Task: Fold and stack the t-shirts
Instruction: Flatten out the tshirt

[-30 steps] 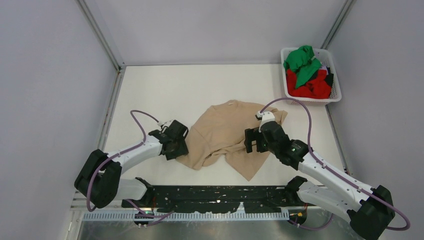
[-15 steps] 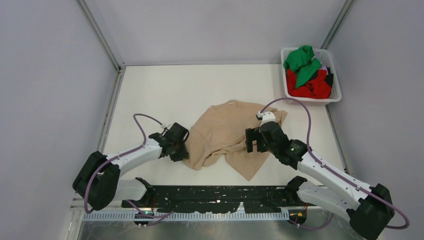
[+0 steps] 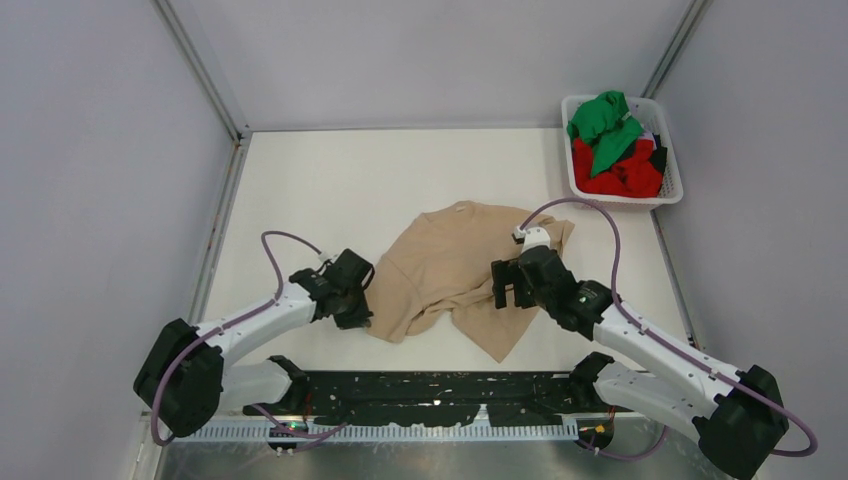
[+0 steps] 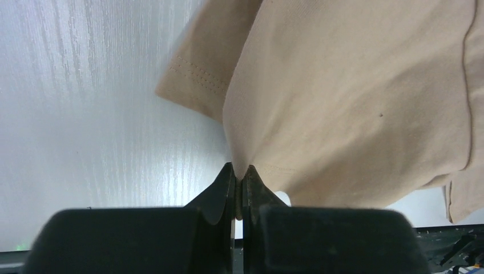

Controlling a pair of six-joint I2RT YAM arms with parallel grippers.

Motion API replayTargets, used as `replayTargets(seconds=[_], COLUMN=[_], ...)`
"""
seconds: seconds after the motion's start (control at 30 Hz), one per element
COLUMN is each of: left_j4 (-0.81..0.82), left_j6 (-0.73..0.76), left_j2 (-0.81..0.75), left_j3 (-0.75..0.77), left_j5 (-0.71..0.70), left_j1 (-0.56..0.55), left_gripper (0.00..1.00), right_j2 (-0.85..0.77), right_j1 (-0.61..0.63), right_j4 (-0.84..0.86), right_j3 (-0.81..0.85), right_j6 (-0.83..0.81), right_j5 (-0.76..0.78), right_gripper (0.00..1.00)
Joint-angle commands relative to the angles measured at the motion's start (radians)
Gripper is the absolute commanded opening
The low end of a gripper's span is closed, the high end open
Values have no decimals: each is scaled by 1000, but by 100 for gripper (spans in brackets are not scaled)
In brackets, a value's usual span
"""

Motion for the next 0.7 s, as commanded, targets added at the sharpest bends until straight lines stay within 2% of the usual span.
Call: replayTargets(seconds=[0.0,0.13,0.2,0.4,0.53,0.67], left_j4=[-14,48,67,62,68,82], left_j6=[24,50,63,86,101,117], left_j2=[-47,-95,-122,-213,-275,-311], left_j3=[31,42,51,73,87,102], left_j5=[-4,10,14,-59,-133,-176], left_j1=[-5,-5,-5,-4,-2,-2], left_gripper=[0,0,0,0,0,0], right_j2=[-7,-6,6,90,136,199], right_j1=[13,78,168,378,468,504], right_j4=[-4,-59,-127,-257,-232,-163], right_j3=[-6,23,39,41,17,-5], right_j6=[25,47,97,380,475,525], right_j5=[-1,17,36,58,46,34], right_gripper=[96,97,97,100,95,88])
